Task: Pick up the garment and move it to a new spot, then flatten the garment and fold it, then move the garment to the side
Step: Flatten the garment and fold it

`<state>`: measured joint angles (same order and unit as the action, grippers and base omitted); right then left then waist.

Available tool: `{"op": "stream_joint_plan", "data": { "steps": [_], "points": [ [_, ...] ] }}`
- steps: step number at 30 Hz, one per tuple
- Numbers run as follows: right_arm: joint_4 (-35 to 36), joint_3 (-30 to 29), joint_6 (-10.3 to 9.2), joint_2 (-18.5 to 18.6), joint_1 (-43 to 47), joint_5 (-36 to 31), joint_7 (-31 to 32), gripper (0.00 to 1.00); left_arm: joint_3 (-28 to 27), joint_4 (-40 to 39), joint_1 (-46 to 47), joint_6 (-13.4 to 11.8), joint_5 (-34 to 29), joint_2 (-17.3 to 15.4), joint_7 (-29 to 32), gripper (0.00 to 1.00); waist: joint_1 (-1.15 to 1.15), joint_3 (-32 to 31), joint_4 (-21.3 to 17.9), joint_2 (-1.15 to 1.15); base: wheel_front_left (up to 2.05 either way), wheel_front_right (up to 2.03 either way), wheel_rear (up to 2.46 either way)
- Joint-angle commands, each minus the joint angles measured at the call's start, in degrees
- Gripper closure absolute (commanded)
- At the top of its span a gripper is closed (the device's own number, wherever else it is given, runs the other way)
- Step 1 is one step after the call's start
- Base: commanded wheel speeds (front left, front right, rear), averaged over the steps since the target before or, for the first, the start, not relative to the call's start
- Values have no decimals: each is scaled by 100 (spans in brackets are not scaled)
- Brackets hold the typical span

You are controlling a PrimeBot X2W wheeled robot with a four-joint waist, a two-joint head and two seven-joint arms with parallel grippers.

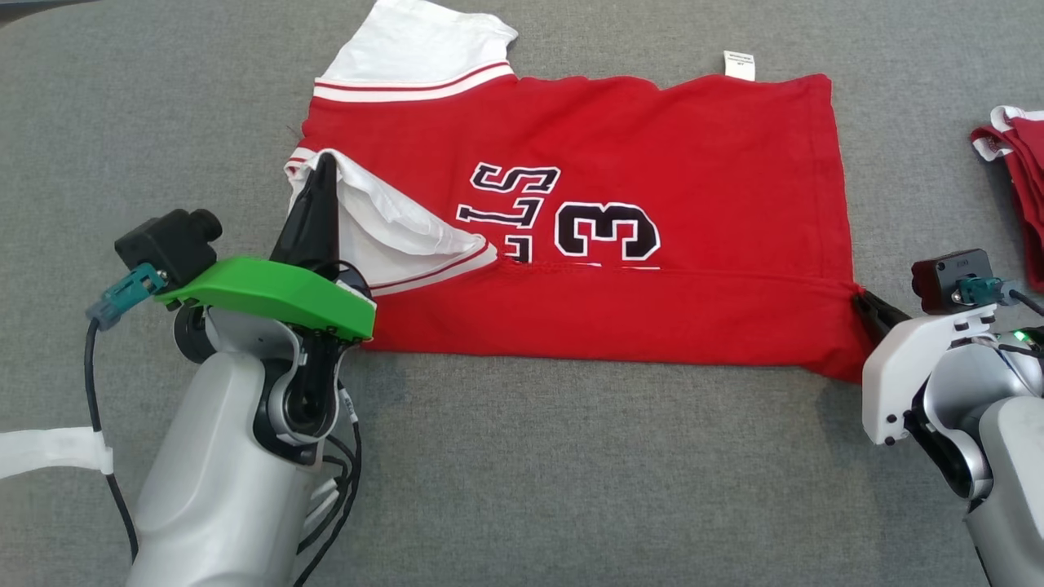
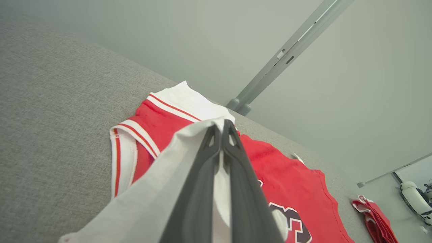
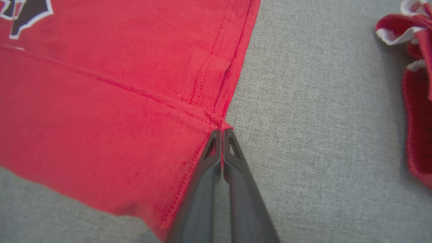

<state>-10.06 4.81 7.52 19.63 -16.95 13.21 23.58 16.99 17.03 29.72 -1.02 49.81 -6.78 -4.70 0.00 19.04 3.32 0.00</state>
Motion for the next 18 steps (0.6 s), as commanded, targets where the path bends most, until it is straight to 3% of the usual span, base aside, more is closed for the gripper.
{"op": "stream_joint_plan", "data": {
  "steps": [1, 5, 6, 7, 8, 9, 10, 18],
  "points": [
    [-7, -30, -7, -17, 49, -66, -29, 100, 13, 66, 151, 27, -60, -31, -25, 100, 0, 10, -25, 0, 0, 0, 0],
    [-35, -44, -7, -80, 50, -67, -85, 100, 51, 261, 308, 30, -112, -67, 19, 100, 0, 19, -72, 0, 0, 0, 0],
    [-59, -31, -7, -99, 40, -82, -83, 93, 56, 312, 350, 24, -144, -69, -1, 100, 0, 20, -80, 0, 0, 0, 0],
    [-59, -31, -7, -99, 40, -82, -83, 93, 56, 312, 350, 24, -144, -69, -1, 100, 0, 20, -80, 0, 0, 0, 0],
    [-77, -15, -7, -116, 34, -96, -87, 62, 105, 380, 404, 20, -222, -104, -3, 99, 0, 18, -86, 0, 0, 0, 0],
    [-94, -56, -7, -151, 25, -86, -114, 0, 130, 452, 446, 12, -268, -112, -43, 52, 0, 16, -91, 0, 0, 0, 0],
    [-127, -121, -7, -186, 14, -100, -134, 0, 133, 518, 476, -5, -277, -98, -85, 0, 0, 11, -94, 0, 0, 0, 0],
    [-185, -384, -7, -364, 211, -249, -262, 0, 255, 1034, 471, -28, -691, -152, -675, 0, 0, -198, -57, 0, 0, 0, 0]
  ]
}}
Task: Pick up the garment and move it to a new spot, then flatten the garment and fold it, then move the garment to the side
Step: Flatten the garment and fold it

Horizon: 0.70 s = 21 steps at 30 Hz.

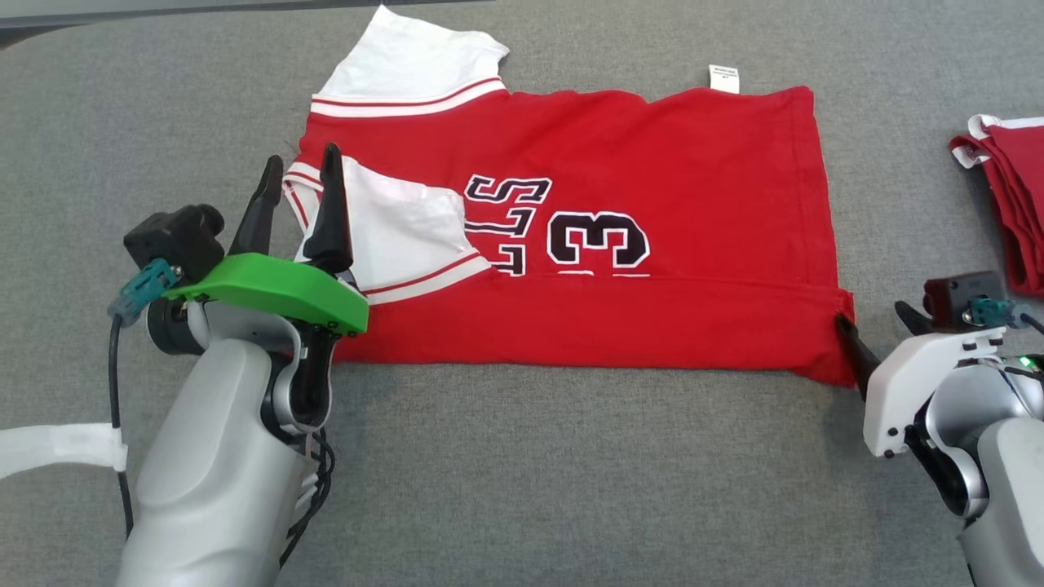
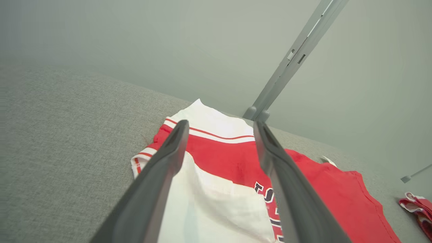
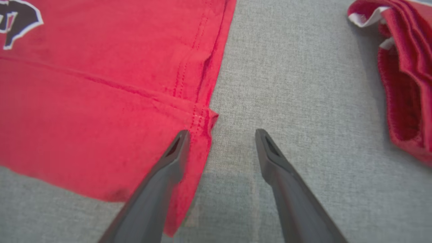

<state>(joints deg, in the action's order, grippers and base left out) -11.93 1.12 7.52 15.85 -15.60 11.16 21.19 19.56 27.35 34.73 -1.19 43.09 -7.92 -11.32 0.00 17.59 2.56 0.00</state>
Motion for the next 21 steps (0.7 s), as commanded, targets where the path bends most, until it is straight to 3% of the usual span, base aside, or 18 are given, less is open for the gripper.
{"op": "stream_joint_plan", "data": {
  "steps": [1, 7, 15, 21],
  "points": [
    [43, -94, -7, -10, 124, -47, -48, 0, -9, 19, -106, -41, -85, -73, -88, 0, 0, -91, 28, 0, 0, 0, 0],
    [522, -646, -6, -217, 605, -221, -241, 0, -36, -136, -760, -305, -503, -335, -333, 0, 0, -288, 80, 0, 0, 0, 0],
    [1235, -1302, -6, -836, 1322, -405, -718, 0, 49, -620, -1781, -693, -1286, -670, -387, 0, 0, -591, 172, 0, 0, 0, 0],
    [1093, -1485, -7, -1195, 1581, -565, -1327, 0, 240, -699, -2218, -885, -1916, -678, -387, 0, 0, -714, 188, 0, 0, 0, 0]
  ]
}}
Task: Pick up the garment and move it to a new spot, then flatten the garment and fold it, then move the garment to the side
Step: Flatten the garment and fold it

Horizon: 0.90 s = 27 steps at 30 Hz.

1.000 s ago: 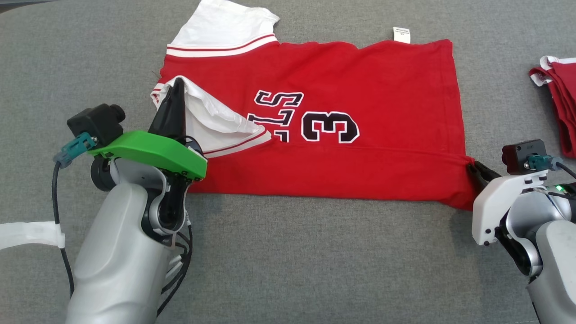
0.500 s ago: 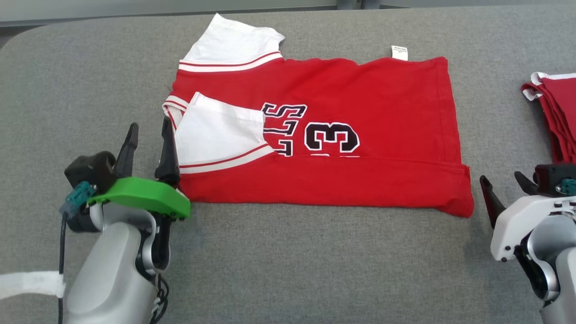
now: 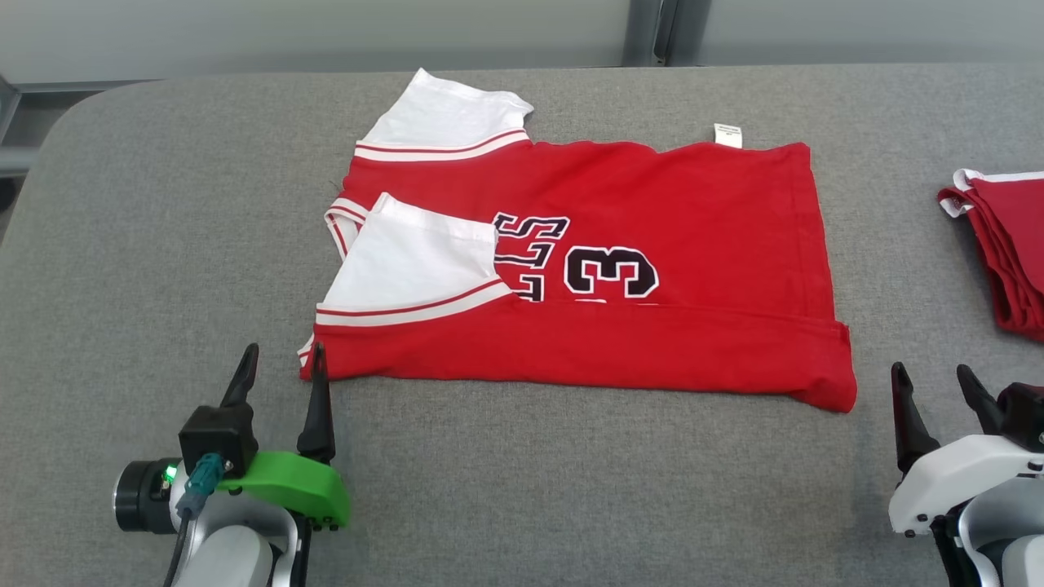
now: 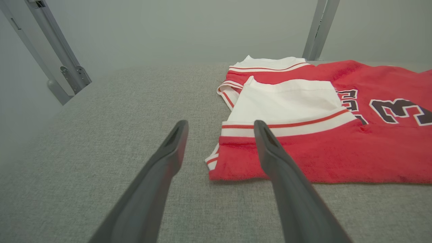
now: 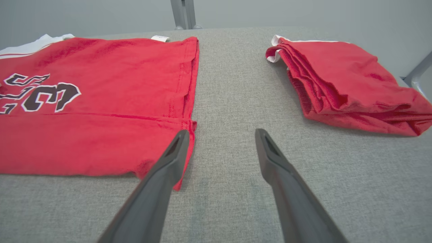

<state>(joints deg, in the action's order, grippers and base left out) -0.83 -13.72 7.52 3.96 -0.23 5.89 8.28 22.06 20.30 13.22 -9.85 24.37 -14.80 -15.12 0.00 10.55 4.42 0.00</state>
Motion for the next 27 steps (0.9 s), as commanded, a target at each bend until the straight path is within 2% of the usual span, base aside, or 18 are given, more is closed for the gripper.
{"op": "stream_joint_plan", "data": {
  "steps": [1, 8, 18, 27],
  "points": [
    [-85, 22, -7, -29, 32, -52, -86, 0, 0, 45, -88, 0, -66, 24, -7, 0, 0, -8, -3, 0, 0, 0, 0],
    [-636, 245, -6, -86, -268, -157, -157, 0, 10, 494, 187, 46, -103, 72, -6, 0, 0, 105, -25, 0, 0, 0, 0],
    [-1311, 556, -7, -100, -651, -204, 37, 0, 148, 1171, 717, 84, -70, 149, 486, 0, 0, 284, -41, 0, 0, 0, 0],
    [-1696, 640, -7, -106, -849, -132, -108, 0, 166, 1554, 915, 91, 22, 202, 703, 0, 0, 471, -43, 0, 0, 0, 0]
  ]
}}
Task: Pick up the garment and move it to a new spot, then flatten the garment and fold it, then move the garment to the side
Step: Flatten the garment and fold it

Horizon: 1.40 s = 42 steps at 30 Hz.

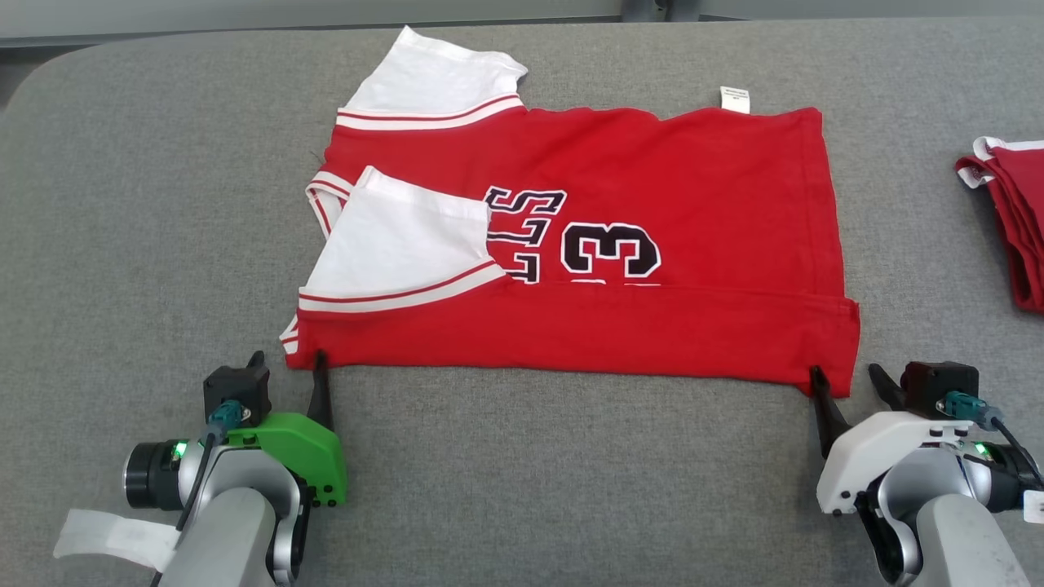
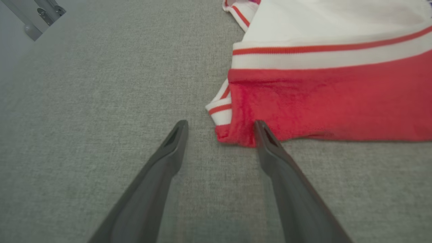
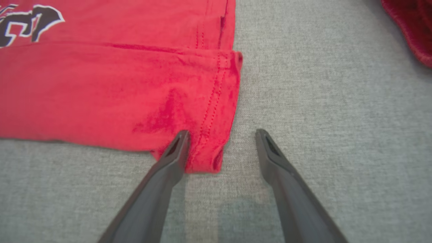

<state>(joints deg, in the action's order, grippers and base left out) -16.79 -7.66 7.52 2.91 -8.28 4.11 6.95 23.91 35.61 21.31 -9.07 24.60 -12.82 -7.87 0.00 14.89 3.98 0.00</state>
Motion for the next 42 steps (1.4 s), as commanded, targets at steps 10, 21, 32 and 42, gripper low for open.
{"op": "stream_joint_plan", "data": {
  "steps": [10, 21, 32, 42],
  "points": [
    [-529, 730, 29, -68, -178, 210, 394, 70, 39, 484, 207, 125, 205, 127, 156, 100, 0, 92, -3, 0, 0, 0, 0],
    [-63, 429, -8, 131, -15, 205, 380, 100, -51, 427, 12, 186, 421, 239, -144, 100, 0, -186, 23, 0, 0, 0, 0],
    [919, -43, -10, 218, 733, 271, 847, 100, -12, -429, -788, -14, 531, 93, -81, 100, 0, -597, 27, 0, 0, 0, 0],
    [1678, -144, -9, 203, 1437, 418, 1333, 100, 216, -1684, -2015, -359, 559, -41, 381, 100, 0, -763, -45, 0, 0, 0, 0]
  ]
}}
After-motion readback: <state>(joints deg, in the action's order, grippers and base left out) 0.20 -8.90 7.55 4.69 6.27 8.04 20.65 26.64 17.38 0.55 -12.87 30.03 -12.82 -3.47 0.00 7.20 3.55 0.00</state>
